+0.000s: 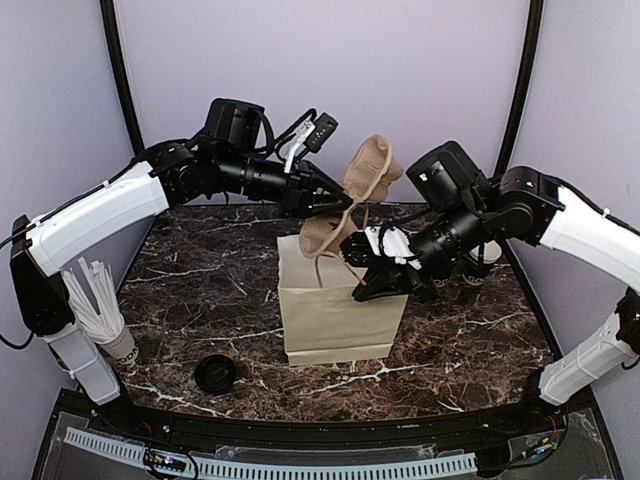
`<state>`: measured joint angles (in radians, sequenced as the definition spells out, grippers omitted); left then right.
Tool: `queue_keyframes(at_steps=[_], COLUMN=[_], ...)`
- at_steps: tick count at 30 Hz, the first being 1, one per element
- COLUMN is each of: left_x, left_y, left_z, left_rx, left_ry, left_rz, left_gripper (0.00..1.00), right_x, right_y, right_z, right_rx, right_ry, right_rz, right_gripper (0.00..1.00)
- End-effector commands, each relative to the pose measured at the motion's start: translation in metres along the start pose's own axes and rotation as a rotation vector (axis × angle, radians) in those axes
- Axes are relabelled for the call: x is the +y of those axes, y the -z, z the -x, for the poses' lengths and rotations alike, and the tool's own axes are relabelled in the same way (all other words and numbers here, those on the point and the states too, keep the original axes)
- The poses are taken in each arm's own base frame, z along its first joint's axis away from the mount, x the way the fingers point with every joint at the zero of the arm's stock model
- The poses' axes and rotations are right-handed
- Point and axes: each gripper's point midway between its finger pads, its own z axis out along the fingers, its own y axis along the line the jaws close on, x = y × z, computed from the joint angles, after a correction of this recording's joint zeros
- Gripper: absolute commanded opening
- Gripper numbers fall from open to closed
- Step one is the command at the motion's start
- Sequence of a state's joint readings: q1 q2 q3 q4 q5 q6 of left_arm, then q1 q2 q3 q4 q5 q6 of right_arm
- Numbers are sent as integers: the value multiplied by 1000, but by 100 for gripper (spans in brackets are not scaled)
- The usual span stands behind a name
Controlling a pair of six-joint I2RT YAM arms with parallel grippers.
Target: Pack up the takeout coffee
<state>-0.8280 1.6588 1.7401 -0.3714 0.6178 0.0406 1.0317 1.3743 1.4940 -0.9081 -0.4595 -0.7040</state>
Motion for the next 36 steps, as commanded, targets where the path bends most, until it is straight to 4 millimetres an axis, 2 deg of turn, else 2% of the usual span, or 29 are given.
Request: queue_keyframes(at_steps=[1,6,11,16,18,20,24,28,31,36], left_x=[-16,-17,-21,-15,-12,-6,-2,-1,0,0], left_y=[3,7,7,7,7,8,6,4,5,4], left_z=[-7,-30,-45,-57,-62,-68,-82,-84,-84,-90], left_rx=[40,116,175,244,270,298,352,378,390,430], left_ry=[5,38,63,81,87,99,119,117,116,114], left_rz=[-38,-14,-7,36,61,89,112,128,142,154], left_gripper=[22,22,21,21,21,20,19,19,18,18], right_x=[-1,0,1,3,5,7,5,-17,-33,-57], right_y=[10,9,8,11,12,14,35,76,98,115], right_z=[5,2,1,0,-2,-3,3,13,9,-3], right_rx=[-1,5,4,7,13,17,-6,-54,-60,-61], right_ry=[29,24,21,20,21,27,21,12,-9,-69], right_rz=[-37,-35,-33,-32,-33,-28,-45,-132,-207,-317], right_gripper=[3,4,4,4,8,20,31,33,33,33])
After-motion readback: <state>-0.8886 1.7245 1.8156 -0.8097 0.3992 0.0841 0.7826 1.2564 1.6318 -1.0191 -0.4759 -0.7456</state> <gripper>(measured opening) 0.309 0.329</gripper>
